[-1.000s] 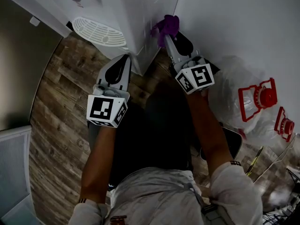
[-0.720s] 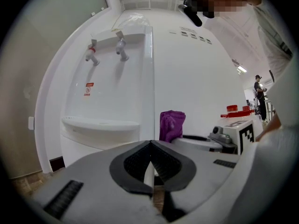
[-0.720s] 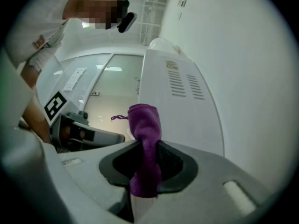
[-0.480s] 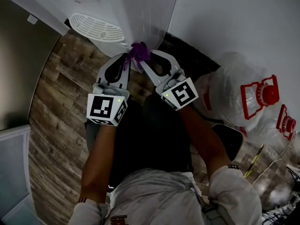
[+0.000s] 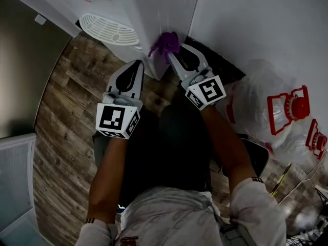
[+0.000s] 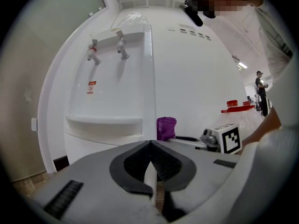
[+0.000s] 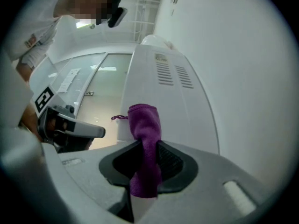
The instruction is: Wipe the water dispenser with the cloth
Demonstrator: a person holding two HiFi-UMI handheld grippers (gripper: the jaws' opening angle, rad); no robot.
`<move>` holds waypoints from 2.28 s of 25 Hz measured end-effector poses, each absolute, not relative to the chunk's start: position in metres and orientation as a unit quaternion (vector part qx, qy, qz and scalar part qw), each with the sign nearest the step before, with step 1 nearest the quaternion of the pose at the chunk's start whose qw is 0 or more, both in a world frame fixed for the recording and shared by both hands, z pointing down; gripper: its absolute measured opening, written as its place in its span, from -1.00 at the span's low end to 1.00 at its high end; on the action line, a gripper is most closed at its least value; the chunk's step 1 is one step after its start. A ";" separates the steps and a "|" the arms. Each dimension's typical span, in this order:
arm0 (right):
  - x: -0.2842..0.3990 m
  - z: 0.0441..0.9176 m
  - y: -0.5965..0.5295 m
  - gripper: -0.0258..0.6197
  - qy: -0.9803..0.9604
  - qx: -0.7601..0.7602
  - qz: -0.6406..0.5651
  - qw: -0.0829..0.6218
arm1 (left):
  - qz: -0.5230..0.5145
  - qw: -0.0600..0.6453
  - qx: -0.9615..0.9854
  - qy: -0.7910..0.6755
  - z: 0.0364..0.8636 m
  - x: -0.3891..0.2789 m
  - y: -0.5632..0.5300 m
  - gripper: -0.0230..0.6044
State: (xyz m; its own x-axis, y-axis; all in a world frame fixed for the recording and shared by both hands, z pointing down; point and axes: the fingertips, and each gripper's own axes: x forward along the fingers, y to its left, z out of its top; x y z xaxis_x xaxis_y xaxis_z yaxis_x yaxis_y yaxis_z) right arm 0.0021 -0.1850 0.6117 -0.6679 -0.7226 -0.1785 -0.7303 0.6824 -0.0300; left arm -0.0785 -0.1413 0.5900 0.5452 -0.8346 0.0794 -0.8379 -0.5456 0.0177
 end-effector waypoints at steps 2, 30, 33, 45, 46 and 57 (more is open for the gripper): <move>0.016 0.618 -0.203 -0.63 0.905 -0.416 0.016 0.083 | 0.033 0.028 0.879 -0.475 0.592 -0.078 -0.142 -0.93; 0.096 0.651 -0.301 -0.64 0.847 -0.525 -0.007 0.079 | 0.052 0.039 0.878 -0.475 0.638 -0.074 -0.144 -0.93; 0.079 0.654 -0.261 -0.64 0.863 -0.495 -0.006 0.101 | 0.057 0.047 0.879 -0.472 0.653 -0.069 -0.140 -0.93; -0.017 0.682 -0.153 -0.64 0.926 -0.367 0.023 0.085 | 0.066 0.068 0.880 -0.465 0.690 -0.059 -0.140 -0.93; -0.019 0.683 -0.153 -0.64 0.927 -0.364 0.025 0.085 | 0.067 0.069 0.881 -0.464 0.692 -0.059 -0.140 -0.93; -0.020 0.714 -0.165 -0.64 0.926 -0.374 0.009 0.060 | 0.072 0.075 0.883 -0.458 0.706 -0.060 -0.145 -0.93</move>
State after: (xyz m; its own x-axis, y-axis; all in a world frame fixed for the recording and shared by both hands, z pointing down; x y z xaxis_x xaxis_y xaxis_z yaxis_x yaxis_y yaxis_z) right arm -0.0203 -0.1655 0.7135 -0.7136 -0.6906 -0.1179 -0.6928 0.7206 -0.0283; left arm -0.0598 -0.1448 0.7059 0.5703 -0.7977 0.1961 -0.8194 -0.5694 0.0665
